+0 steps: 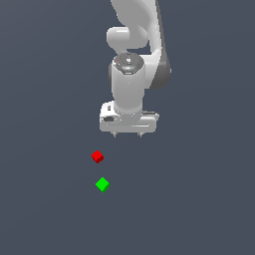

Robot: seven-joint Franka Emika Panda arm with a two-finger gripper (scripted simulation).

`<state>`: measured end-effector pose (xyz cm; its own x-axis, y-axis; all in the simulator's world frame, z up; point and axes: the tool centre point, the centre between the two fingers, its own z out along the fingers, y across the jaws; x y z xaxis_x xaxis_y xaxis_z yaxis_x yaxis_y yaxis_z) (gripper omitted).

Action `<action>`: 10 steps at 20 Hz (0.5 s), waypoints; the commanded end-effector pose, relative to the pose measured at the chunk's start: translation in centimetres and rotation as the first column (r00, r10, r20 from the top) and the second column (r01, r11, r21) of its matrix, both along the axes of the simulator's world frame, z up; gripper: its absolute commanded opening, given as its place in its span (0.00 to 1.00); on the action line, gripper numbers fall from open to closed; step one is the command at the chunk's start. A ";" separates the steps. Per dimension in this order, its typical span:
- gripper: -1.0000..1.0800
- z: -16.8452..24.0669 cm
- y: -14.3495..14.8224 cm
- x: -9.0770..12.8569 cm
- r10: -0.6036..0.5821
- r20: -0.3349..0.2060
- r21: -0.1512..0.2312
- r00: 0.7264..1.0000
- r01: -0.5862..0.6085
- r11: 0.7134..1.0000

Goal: Stack the red cube on top of the green cube.

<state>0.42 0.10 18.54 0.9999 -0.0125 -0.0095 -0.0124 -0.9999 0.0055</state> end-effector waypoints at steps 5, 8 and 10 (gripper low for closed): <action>0.96 -0.1 -0.2 -0.1 0.008 0.000 0.000 1.000 -0.008 1.000; 0.96 -0.4 -0.5 -0.2 0.025 0.000 0.000 1.000 -0.025 1.000; 0.96 -0.6 -0.8 -0.3 0.042 0.000 0.000 0.999 -0.042 0.999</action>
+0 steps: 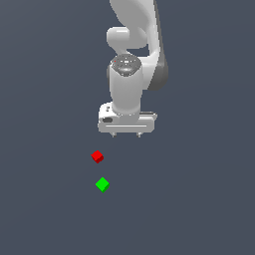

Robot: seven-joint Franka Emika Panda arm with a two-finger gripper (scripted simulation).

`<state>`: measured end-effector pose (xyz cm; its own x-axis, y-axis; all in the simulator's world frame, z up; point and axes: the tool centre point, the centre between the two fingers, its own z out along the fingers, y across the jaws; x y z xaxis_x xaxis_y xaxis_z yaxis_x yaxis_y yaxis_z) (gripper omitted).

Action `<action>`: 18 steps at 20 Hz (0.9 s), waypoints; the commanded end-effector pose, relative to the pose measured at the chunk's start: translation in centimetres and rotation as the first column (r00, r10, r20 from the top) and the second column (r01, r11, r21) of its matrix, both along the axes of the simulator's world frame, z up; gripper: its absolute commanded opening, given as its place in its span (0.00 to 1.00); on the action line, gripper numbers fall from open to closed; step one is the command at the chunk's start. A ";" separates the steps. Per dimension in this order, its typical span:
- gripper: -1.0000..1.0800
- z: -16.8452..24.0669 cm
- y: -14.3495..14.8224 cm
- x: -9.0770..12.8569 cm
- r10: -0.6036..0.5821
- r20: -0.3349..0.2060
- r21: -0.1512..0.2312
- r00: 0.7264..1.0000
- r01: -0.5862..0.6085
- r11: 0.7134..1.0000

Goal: Stack the red cube on top of the green cube.

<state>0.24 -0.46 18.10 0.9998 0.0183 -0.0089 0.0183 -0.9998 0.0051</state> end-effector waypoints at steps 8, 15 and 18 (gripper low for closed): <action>0.96 -1.8 -2.3 -0.6 0.117 0.001 0.001 0.993 -0.117 0.993; 0.96 -3.8 -5.0 -0.8 0.250 0.003 0.003 0.968 -0.250 0.968; 0.96 -4.7 -6.3 -0.8 0.308 0.003 0.003 0.951 -0.308 0.951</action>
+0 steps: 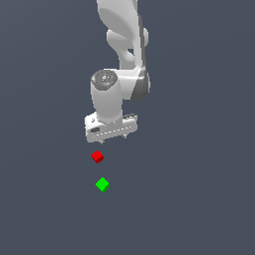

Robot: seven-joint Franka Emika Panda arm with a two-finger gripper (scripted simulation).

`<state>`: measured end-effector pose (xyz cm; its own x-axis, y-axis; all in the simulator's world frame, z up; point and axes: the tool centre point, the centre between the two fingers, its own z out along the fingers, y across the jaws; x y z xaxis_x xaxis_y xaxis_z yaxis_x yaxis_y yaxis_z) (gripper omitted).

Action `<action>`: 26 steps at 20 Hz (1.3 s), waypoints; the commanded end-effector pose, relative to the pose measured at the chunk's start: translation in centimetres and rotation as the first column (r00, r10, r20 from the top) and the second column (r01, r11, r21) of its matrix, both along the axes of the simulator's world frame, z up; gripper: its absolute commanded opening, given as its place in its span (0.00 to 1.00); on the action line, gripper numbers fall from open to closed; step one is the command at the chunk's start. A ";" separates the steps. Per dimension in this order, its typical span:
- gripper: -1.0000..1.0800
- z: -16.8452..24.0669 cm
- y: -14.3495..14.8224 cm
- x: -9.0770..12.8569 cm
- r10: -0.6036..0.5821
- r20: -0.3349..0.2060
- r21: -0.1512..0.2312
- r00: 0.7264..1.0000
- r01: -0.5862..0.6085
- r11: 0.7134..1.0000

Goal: Stack the red cube on top of the green cube.

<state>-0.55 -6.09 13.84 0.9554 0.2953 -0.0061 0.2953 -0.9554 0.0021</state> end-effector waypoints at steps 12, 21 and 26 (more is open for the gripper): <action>0.96 -4.2 -5.5 1.0 0.274 0.003 0.003 0.962 -0.274 0.962; 0.96 -6.3 -8.0 2.1 0.401 0.005 0.004 0.916 -0.401 0.916; 0.96 -6.9 -8.7 2.6 0.436 0.005 0.004 0.900 -0.436 0.900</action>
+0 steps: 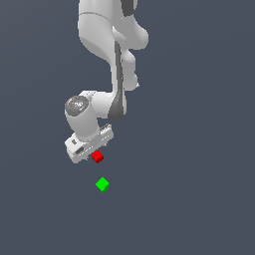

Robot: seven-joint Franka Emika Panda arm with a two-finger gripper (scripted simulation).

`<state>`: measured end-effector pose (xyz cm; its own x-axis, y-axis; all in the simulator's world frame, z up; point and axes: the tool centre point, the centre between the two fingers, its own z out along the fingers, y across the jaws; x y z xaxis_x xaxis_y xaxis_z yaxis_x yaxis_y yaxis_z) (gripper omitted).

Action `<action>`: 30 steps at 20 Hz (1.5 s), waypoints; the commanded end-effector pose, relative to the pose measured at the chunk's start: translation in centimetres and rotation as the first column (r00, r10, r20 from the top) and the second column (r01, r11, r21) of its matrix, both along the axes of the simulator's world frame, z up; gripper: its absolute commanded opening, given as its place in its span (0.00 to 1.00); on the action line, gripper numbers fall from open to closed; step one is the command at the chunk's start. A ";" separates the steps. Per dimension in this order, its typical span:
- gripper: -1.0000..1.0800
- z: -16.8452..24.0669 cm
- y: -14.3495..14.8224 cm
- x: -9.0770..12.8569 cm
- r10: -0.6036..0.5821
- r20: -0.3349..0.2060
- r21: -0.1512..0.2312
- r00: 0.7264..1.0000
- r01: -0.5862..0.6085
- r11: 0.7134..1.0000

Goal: Stack the red cube on top of the green cube.

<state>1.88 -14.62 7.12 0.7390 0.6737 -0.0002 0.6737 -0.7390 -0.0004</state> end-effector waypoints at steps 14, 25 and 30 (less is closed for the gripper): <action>0.96 -0.5 -0.1 0.2 0.014 0.000 0.000 1.000 -0.014 1.000; 0.96 -4.9 -0.1 0.1 0.012 0.000 0.000 1.000 -0.012 1.000; 0.00 -5.1 -0.1 0.2 0.012 0.000 0.000 1.000 -0.012 1.000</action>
<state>2.02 -14.70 2.00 0.7308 0.6826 -0.0007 0.6826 -0.7308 -0.0010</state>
